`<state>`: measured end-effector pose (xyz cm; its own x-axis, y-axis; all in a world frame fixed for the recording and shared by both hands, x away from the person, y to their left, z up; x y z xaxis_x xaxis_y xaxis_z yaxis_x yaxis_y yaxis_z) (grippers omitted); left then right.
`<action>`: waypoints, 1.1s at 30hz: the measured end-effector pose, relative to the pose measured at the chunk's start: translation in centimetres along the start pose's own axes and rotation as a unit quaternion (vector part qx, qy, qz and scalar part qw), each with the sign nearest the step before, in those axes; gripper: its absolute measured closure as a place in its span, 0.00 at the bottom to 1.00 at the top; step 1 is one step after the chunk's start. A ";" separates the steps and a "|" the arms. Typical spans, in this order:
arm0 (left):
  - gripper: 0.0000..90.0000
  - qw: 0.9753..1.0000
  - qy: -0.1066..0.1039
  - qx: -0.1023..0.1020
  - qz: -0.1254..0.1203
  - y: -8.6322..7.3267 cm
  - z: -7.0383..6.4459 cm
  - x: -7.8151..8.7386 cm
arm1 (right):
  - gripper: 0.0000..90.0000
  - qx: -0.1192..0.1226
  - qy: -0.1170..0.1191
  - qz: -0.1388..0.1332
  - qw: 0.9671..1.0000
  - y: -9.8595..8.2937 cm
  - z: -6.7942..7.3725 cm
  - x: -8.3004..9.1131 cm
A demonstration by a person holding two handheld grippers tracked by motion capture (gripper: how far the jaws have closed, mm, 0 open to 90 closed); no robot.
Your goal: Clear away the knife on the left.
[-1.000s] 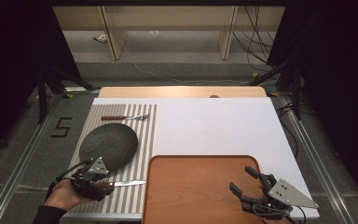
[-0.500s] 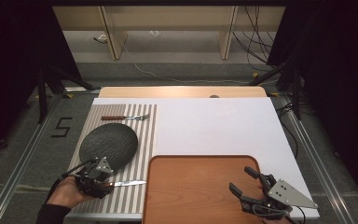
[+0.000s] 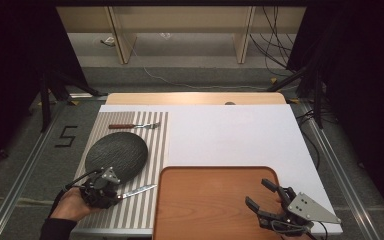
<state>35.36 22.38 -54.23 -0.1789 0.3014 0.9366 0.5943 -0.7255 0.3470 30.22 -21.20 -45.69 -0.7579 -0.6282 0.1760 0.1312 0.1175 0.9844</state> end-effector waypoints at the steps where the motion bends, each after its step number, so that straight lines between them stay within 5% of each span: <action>1: 0.81 1.000 0.005 -0.004 0.001 0.0 0.0 0.0 | 0.29 0.000 0.000 0.000 1.000 0.0 0.0 0.0; 16: 0.85 1.000 0.021 -0.015 -0.003 0.0 0.1 0.2 | 0.29 0.000 -0.001 0.001 1.000 0.0 0.0 0.0; 24: 0.85 0.998 0.011 -0.004 -0.070 1.3 -0.5 1.5 | 0.30 0.000 -0.001 0.000 1.000 0.0 -0.1 0.0; 33: 0.85 0.991 0.025 0.019 -0.133 2.4 -1.2 3.9 | 0.30 -0.001 -0.003 0.001 1.000 0.0 -0.1 0.1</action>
<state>35.17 21.08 -49.72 -0.3717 0.4471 0.8136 0.5495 -0.6004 0.5811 30.24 -21.33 -45.66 -0.7612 -0.6238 0.1774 0.1335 0.1170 0.9841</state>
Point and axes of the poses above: each handheld gripper's, and its own axes: x roughly backward along the jaws, y roughly out of its top, z roughly to its left, the point moved 8 cm from there along -x, roughly forward along the jaws, and after that the axes turned 3 degrees about -y, right-handed, at the moved point
